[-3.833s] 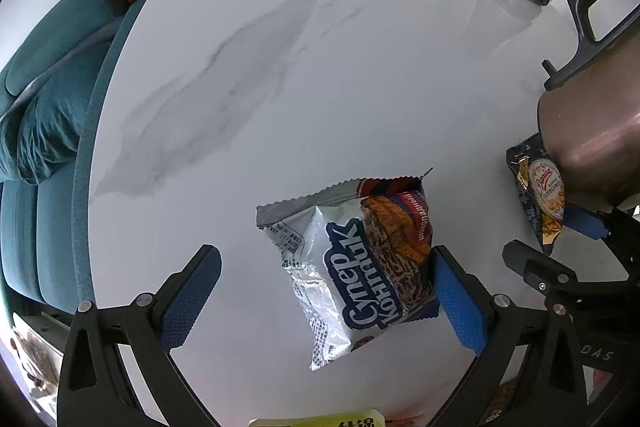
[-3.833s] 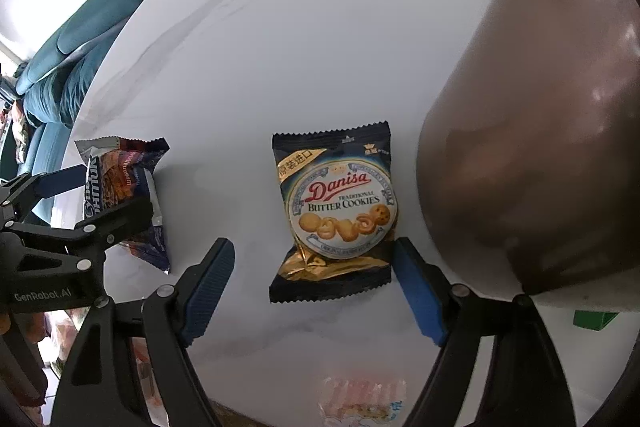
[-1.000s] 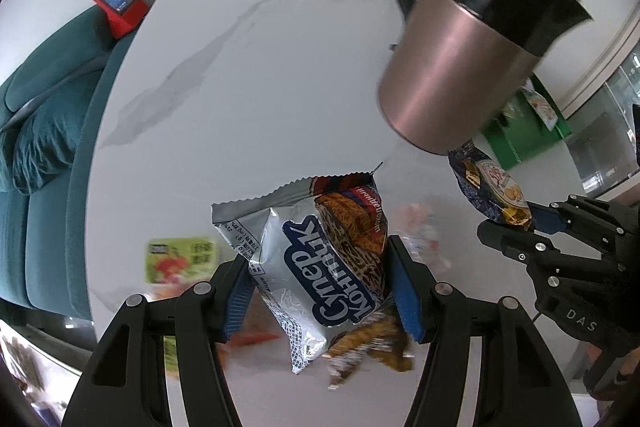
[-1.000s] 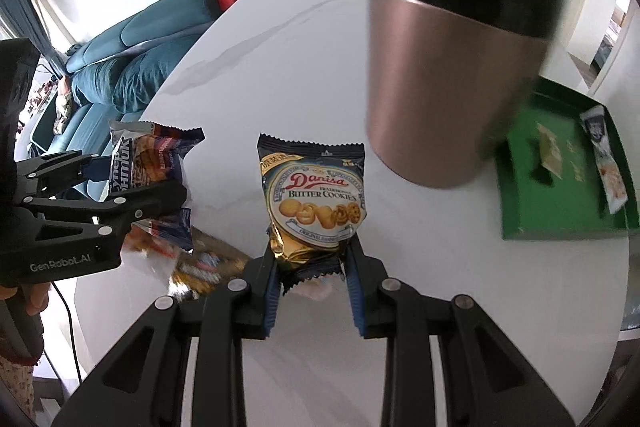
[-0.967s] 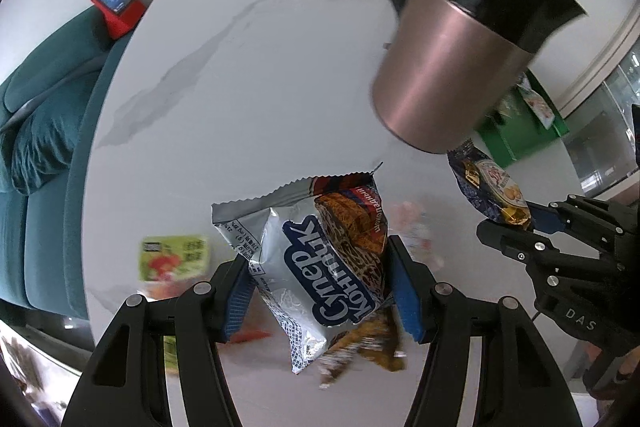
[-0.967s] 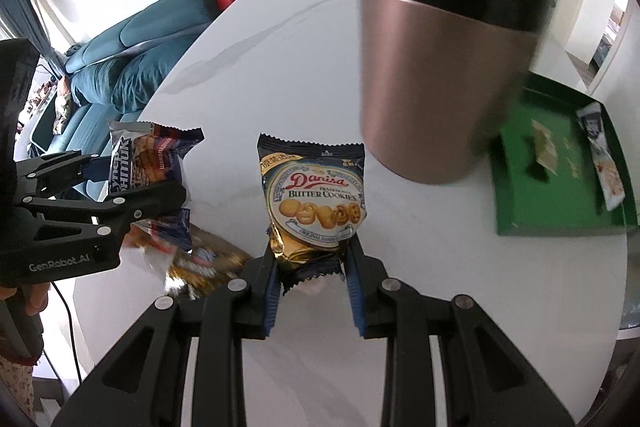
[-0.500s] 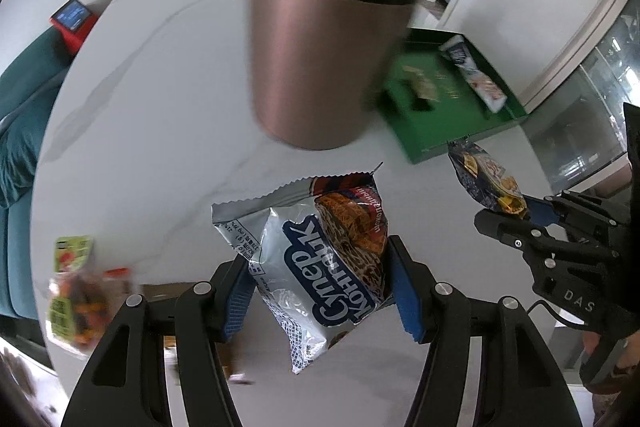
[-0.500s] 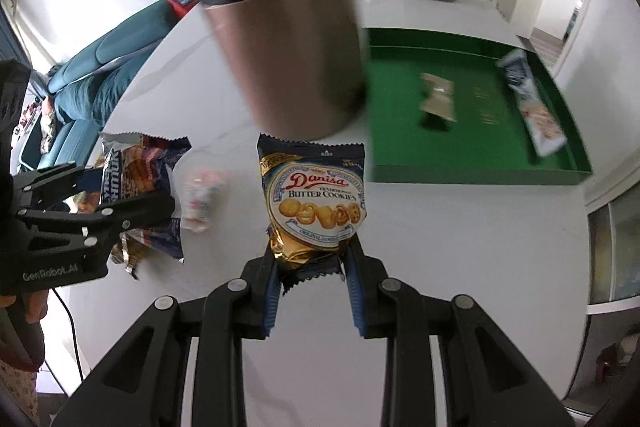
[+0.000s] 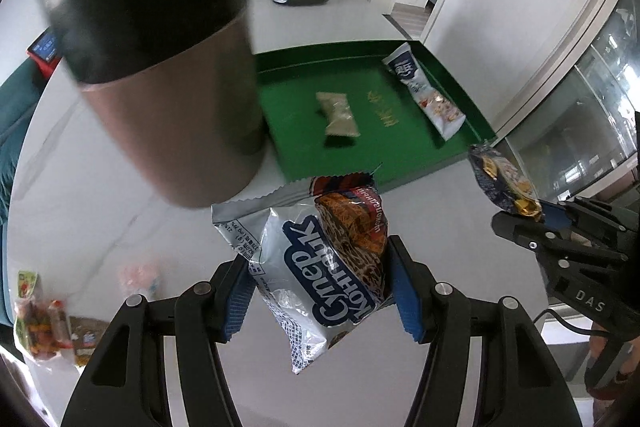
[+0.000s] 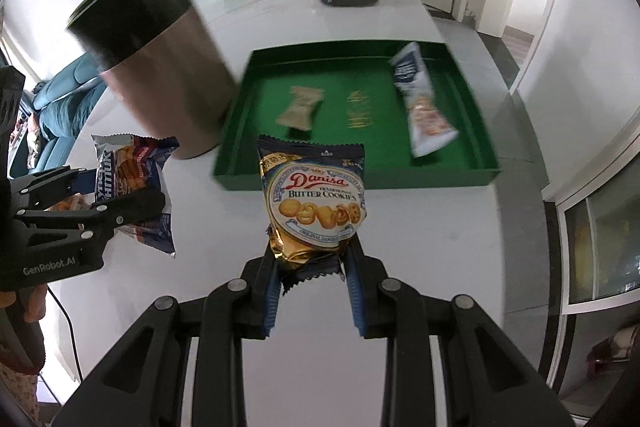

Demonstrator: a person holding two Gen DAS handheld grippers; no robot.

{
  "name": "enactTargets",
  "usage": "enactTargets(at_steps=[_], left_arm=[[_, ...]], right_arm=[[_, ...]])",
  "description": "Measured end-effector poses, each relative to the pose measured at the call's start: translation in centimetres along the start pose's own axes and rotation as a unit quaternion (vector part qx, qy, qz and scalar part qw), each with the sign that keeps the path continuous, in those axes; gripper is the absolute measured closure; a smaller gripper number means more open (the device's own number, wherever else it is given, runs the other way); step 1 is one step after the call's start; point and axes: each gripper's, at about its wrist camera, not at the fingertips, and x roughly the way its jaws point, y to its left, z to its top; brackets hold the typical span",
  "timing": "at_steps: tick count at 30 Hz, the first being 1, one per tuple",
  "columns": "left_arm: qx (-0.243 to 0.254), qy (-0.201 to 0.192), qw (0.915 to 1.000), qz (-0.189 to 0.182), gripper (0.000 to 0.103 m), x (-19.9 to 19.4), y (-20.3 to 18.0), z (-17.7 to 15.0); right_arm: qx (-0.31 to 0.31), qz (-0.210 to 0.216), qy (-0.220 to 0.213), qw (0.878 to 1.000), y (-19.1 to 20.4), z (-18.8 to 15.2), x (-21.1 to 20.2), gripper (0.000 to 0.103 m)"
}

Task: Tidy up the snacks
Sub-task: 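Lift both held snack packs and carry them toward the green tray, then lower both packs into the tray and open both grippers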

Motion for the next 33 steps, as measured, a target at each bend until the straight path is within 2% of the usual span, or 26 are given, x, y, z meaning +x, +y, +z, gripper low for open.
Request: enactTargets(at_steps=[7, 12, 20, 24, 33], left_arm=[[0.006, -0.004, 0.9999, 0.014, 0.047, 2.1, -3.0, 3.5], [0.011, -0.007, 0.9994, 0.031, 0.047, 3.8, -4.1, 5.9], [0.002, -0.002, 0.9987, 0.05, 0.047, 7.9, -4.7, 8.8], [-0.001, 0.005, 0.9982, 0.06, 0.047, 9.8, -4.3, 10.0], [-0.005, 0.016, 0.9971, 0.074, 0.047, 12.4, -3.2, 12.1]], right_arm=[[0.01, -0.011, -0.014, 1.0, -5.6, 2.5, 0.0, 0.067], [0.01, -0.013, -0.015, 1.0, -7.9, 5.0, 1.1, 0.067], [-0.001, -0.001, -0.003, 1.0, -9.2, 9.2, 4.4, 0.067], [-0.015, -0.009, 0.005, 1.0, -9.6, 11.2, 6.4, 0.067], [-0.028, -0.022, 0.036, 0.999, -11.8, 13.3, 10.2, 0.067]])
